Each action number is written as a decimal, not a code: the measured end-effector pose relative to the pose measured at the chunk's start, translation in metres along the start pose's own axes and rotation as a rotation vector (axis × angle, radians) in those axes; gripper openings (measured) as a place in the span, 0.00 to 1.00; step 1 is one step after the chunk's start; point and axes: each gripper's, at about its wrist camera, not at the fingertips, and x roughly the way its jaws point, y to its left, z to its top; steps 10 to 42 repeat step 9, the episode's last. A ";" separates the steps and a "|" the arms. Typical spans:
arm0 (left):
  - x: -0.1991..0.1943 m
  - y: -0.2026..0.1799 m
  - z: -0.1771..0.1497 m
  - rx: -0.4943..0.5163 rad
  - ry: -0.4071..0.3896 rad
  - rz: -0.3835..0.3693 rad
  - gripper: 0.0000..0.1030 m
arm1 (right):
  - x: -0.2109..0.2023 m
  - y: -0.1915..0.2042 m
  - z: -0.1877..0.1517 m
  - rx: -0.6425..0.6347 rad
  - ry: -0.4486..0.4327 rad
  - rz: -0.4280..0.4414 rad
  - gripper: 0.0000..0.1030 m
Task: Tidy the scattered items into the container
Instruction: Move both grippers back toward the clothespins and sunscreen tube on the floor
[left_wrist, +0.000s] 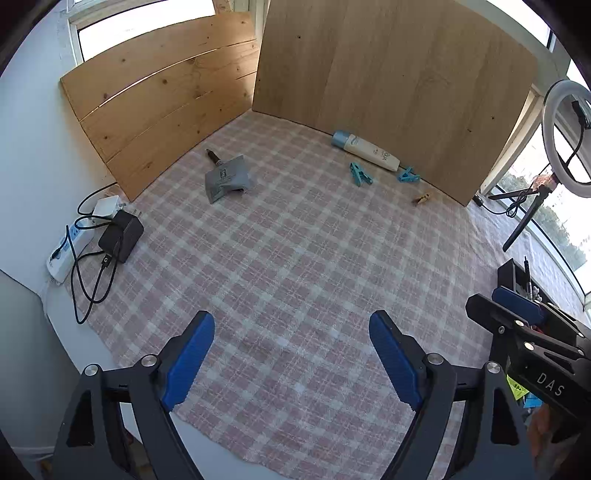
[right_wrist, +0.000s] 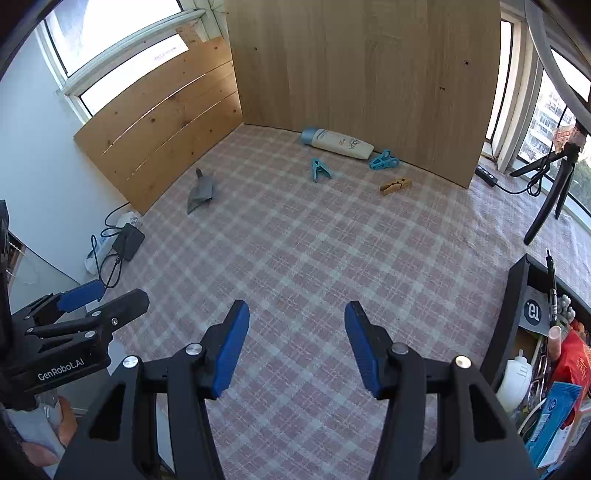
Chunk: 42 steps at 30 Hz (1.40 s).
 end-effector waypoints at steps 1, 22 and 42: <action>0.001 0.001 0.000 -0.004 0.004 0.000 0.87 | 0.001 0.000 0.000 0.000 0.001 -0.002 0.52; 0.000 -0.006 0.001 0.038 -0.020 -0.029 0.93 | 0.005 -0.005 -0.001 0.017 0.010 -0.006 0.52; 0.000 -0.006 0.001 0.038 -0.020 -0.029 0.93 | 0.005 -0.005 -0.001 0.017 0.010 -0.006 0.52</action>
